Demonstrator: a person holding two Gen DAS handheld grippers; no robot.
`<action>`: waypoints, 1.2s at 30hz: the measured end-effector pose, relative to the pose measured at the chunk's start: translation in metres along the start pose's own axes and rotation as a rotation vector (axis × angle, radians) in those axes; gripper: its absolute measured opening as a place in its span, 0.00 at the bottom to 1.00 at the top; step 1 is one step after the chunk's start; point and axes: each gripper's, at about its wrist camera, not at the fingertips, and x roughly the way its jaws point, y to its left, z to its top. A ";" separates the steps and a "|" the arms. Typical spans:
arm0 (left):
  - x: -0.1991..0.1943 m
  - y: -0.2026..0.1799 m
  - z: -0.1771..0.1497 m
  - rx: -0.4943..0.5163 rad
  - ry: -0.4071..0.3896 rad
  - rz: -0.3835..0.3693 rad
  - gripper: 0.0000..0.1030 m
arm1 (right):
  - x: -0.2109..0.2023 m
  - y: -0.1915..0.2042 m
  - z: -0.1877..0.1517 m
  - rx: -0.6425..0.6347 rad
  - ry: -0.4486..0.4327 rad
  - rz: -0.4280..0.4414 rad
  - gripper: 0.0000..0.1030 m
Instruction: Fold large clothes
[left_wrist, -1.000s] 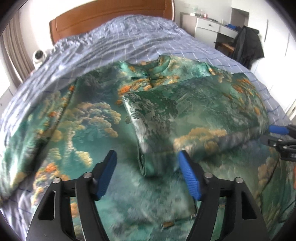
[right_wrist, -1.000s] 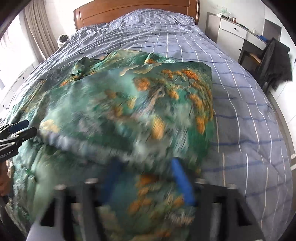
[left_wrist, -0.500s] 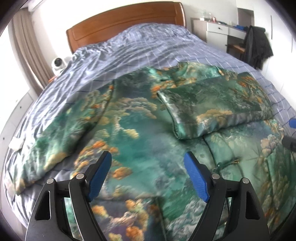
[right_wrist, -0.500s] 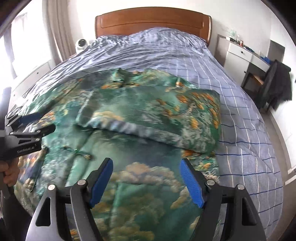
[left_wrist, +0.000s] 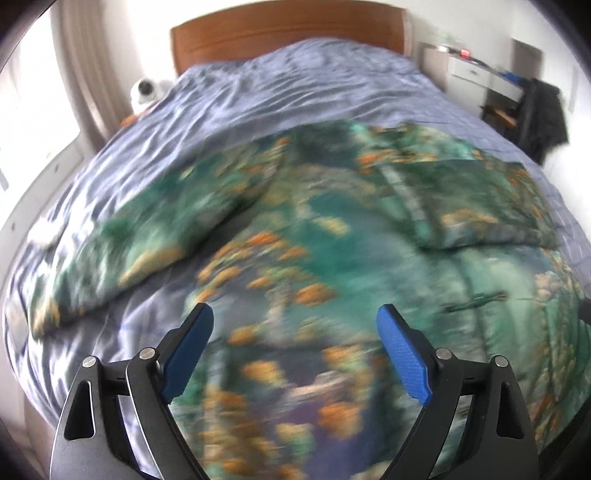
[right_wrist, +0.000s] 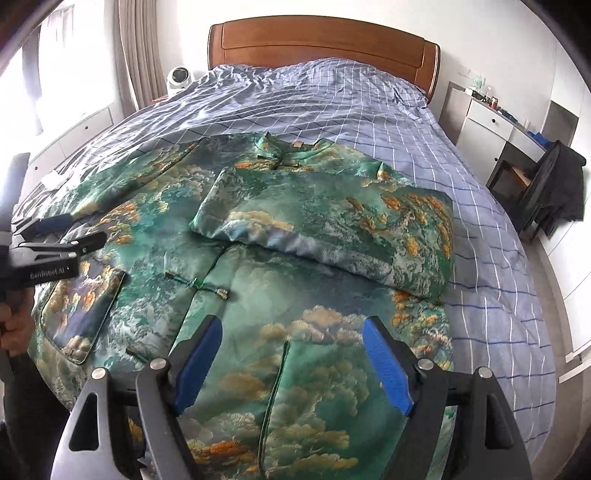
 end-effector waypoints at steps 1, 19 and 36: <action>0.003 0.016 -0.002 -0.033 0.010 0.009 0.89 | 0.000 -0.001 -0.003 0.005 0.004 0.006 0.78; 0.079 0.334 -0.052 -1.118 0.032 0.106 0.78 | -0.013 0.035 -0.030 -0.066 0.038 0.062 0.78; -0.036 0.128 0.093 -0.158 -0.368 0.373 0.09 | -0.020 0.037 -0.040 -0.009 0.029 0.120 0.78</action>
